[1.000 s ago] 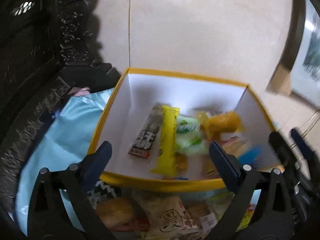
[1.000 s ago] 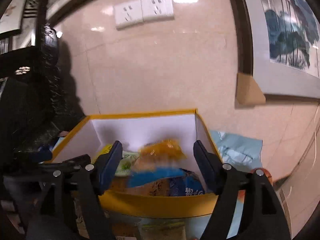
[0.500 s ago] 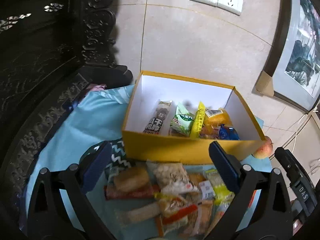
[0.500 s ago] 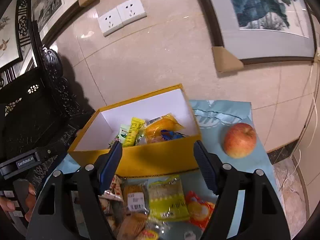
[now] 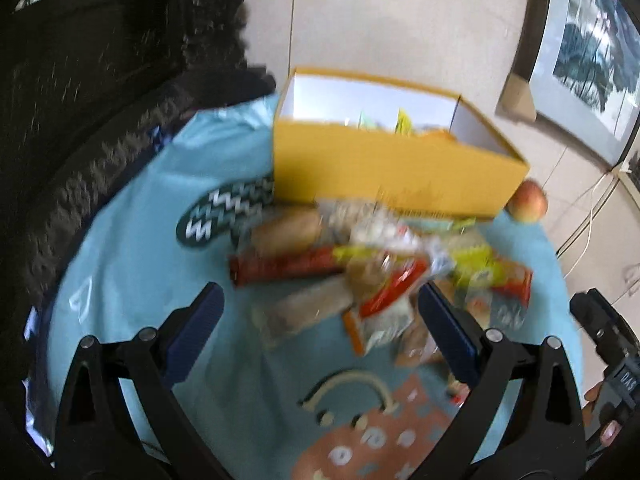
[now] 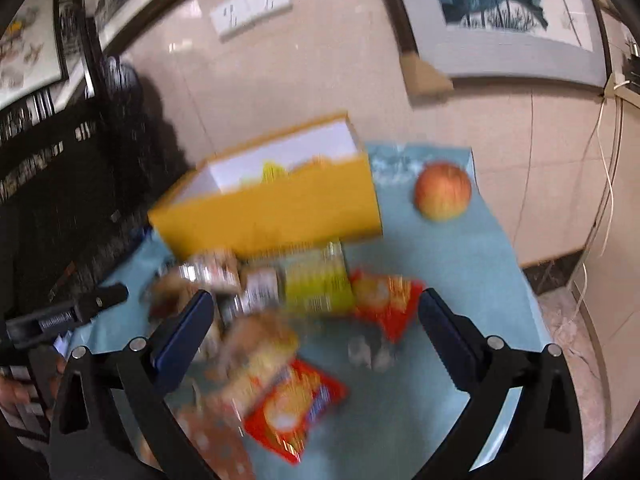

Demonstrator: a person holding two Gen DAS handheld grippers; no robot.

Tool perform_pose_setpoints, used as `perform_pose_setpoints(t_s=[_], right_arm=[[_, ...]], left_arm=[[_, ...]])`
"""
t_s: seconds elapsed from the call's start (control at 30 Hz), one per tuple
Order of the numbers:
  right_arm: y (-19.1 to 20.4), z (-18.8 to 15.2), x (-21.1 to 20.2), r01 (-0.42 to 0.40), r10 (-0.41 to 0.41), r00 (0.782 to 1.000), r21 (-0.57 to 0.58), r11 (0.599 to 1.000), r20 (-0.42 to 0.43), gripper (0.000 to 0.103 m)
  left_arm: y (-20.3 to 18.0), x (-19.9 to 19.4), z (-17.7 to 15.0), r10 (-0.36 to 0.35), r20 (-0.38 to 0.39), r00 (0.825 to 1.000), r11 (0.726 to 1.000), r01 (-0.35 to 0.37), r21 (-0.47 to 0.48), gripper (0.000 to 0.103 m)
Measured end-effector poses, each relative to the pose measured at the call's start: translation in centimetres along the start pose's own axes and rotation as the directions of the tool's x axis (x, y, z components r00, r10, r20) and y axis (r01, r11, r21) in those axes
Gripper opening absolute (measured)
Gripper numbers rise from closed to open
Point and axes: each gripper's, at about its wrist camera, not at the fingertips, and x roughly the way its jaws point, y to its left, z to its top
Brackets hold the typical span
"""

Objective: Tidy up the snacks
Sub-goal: 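Withdraw both grippers from the box back over the snack pile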

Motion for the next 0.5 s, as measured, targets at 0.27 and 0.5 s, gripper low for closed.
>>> perform_pose_setpoints(t_s=[0.27,0.5], right_arm=[[0.8,-3.2,2.9,0.019,-0.026,0.991,-0.051,0.999,-0.134,0.102],[2.1,-2.7,4.4,0.015,-0.029,0.982,-0.078,0.997,-0.187,0.098]], left_arm=[[3.0,1.9,-2.5,0.051,-0.053,0.997,0.998,-0.052,-0.028,0.099],[2.3,3.2,-2.8,0.075,-0.022,0.997,0.995,-0.074,0.065,0.099]])
